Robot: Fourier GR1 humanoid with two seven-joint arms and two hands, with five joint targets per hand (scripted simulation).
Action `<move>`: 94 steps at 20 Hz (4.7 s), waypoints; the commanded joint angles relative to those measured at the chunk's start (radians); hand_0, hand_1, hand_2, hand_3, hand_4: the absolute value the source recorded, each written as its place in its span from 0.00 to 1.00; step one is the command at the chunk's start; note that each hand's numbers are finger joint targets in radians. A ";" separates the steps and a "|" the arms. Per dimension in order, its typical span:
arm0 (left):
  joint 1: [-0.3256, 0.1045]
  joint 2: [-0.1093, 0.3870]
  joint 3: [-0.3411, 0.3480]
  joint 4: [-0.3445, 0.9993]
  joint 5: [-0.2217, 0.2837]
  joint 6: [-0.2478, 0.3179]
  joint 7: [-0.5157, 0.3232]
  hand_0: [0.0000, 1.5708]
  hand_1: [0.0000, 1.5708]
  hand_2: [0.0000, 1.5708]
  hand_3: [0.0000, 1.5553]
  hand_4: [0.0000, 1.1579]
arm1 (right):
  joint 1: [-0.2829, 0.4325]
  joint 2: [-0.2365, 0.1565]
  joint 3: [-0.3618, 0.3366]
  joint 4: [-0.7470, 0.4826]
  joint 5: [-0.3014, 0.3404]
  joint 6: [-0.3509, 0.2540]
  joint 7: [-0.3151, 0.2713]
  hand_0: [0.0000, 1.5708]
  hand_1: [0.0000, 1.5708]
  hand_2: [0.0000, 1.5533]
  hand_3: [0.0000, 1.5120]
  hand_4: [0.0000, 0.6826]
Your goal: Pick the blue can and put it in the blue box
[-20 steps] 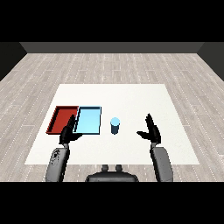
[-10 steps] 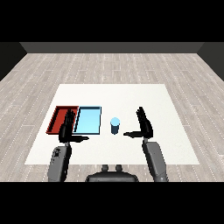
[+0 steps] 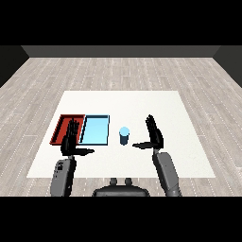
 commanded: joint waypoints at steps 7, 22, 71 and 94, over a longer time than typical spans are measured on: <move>0.014 -0.021 0.003 0.034 -0.016 0.005 -0.063 0.00 0.00 0.00 0.00 0.00 | -0.105 0.002 -0.004 0.101 -0.064 -0.035 0.002 0.00 0.00 0.00 0.00 0.00; 0.002 -0.022 0.007 0.033 -0.009 -0.008 -0.044 0.00 0.00 0.00 0.00 0.00 | -0.131 0.002 0.181 0.246 -0.261 -0.179 -0.108 0.00 0.00 0.00 0.00 0.00; -0.013 -0.029 0.018 -0.019 0.013 0.009 0.020 0.00 0.00 0.00 0.00 0.00 | -0.514 0.002 0.498 0.883 -0.687 -0.575 -0.360 0.96 0.96 0.95 0.95 0.91; -0.075 -0.072 -0.197 0.083 -0.088 0.061 0.140 0.00 0.00 0.00 0.00 0.00 | -0.515 -0.240 0.571 0.349 -0.381 -0.729 -0.049 0.90 0.90 0.93 0.93 0.90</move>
